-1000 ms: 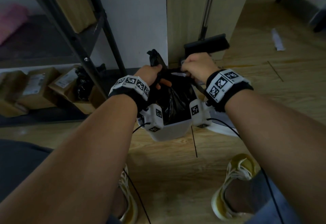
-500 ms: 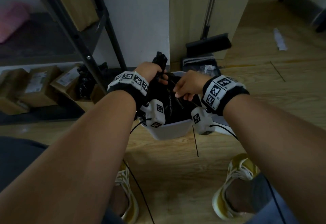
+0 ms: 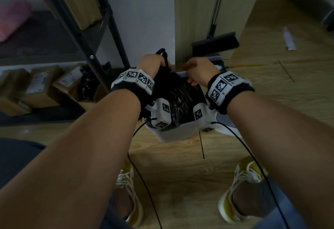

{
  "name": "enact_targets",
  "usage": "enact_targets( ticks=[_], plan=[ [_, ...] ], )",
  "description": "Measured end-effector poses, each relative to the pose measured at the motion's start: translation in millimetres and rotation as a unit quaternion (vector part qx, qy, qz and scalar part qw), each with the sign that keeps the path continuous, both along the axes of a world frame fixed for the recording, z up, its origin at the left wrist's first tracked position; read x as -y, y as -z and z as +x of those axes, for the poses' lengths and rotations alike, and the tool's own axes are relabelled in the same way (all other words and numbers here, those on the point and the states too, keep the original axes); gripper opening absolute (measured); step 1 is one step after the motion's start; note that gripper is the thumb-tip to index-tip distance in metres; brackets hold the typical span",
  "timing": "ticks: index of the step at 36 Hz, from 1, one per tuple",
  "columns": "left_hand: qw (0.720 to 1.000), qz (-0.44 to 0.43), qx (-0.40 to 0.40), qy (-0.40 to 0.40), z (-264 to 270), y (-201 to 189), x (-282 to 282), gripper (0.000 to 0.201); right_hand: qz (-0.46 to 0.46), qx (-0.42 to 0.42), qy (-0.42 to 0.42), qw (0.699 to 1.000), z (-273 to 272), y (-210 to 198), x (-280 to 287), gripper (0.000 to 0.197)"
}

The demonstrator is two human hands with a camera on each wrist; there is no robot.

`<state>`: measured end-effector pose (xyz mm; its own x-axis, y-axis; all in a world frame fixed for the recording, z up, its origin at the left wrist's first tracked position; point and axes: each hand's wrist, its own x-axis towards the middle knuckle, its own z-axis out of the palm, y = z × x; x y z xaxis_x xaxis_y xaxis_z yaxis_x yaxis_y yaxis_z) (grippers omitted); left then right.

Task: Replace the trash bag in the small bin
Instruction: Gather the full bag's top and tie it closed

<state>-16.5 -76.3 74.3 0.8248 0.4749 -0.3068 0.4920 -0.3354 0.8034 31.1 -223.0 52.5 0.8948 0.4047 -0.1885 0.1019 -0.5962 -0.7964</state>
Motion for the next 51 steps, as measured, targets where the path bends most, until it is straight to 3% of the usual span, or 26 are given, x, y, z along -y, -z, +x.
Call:
enact_targets(
  ticks=[6,14,19,22,25,29,35,40,44,51],
  plan=[
    [0.996,-0.079,0.034,-0.033,2.1,4.6,-2.5,0.043,0.04,0.016,-0.04,0.998,-3.8,-4.8,-2.6,0.03],
    [0.997,-0.059,0.046,0.013,1.5,4.6,-1.9,0.043,0.051,0.016,-0.044,0.998,-5.4,-6.3,-2.3,0.025],
    [0.997,-0.063,0.04,0.025,3.1,5.9,-3.0,0.018,0.036,0.031,-0.066,0.997,-4.5,-6.7,-2.4,0.024],
    [0.996,-0.073,0.041,0.019,3.9,8.4,-3.5,0.021,0.043,0.039,-0.069,0.996,-4.2,-5.9,-3.3,0.026],
    [0.99,-0.125,0.071,-0.011,2.6,7.3,0.2,0.046,0.034,0.049,-0.073,0.996,-3.3,-5.1,-5.1,0.027],
    [0.992,-0.107,0.07,0.005,1.9,0.1,8.6,0.035,0.023,0.047,-0.063,0.997,-0.3,-2.1,-6.4,0.028],
    [0.991,-0.093,0.091,-0.007,-1.5,-2.1,4.4,0.041,0.028,0.027,-0.048,0.998,1.4,1.2,-7.0,0.031],
    [0.984,-0.14,0.11,-0.011,1.1,-1.7,2.9,0.046,0.04,0.023,-0.042,0.998,1.1,1.7,-7.5,0.03],
    [0.984,-0.109,0.14,-0.019,5.0,4.3,-0.5,0.055,0.04,0.034,-0.035,0.998,1.1,2.5,-9.1,0.03],
    [0.991,-0.033,0.126,-0.001,3.1,-3.2,1.0,0.035,0.029,0.045,-0.031,0.998,3.3,3.2,-8.8,0.031]
  ],
)
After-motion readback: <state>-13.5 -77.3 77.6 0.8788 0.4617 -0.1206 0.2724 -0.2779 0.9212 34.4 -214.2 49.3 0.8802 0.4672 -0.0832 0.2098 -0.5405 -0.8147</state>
